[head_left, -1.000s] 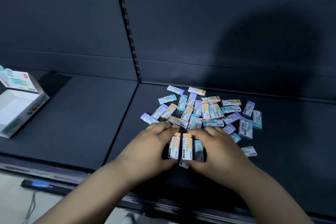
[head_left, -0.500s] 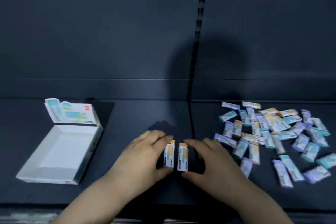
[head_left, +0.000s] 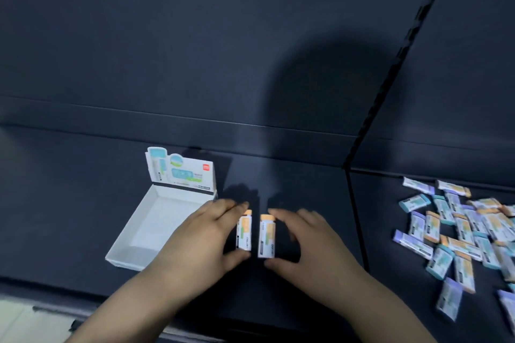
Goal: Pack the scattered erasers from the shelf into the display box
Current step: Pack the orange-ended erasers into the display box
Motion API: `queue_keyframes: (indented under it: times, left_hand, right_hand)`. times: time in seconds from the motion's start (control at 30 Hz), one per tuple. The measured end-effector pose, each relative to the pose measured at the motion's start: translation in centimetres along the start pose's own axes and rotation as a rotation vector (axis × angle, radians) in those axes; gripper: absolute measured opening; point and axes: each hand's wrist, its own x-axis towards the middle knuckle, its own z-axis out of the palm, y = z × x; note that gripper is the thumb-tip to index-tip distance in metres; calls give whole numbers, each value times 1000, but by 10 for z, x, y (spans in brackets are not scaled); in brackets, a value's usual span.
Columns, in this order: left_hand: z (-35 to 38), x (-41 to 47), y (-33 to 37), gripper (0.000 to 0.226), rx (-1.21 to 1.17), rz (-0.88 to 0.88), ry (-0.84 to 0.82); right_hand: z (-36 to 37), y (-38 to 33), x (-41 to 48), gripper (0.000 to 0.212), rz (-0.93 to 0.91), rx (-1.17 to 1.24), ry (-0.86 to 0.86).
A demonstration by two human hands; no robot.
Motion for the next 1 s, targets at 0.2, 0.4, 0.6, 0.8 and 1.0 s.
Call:
queue_keyframes:
  times: [0.2, 0.4, 0.6, 0.8, 1.0]
  left_hand:
    - [-26, -12, -53, 73, 6, -92, 51]
    - [-46, -22, -114, 70, 14, -73, 32]
    - [-51, -15, -151, 63, -3, 8, -46]
    - [-45, -5, -156, 47, -24, 6, -254]
    - [-38, -1, -155, 38, -5, 0, -315]
  right_hand:
    - [17, -40, 34, 72, -34, 34, -17]
    - [46, -86, 65, 72, -21, -42, 42]
    - [76, -123, 95, 71, 34, -134, -2]
    - [101, -131, 112, 60, 135, -176, -65]
    - [105, -129, 115, 48, 308, -188, -91]
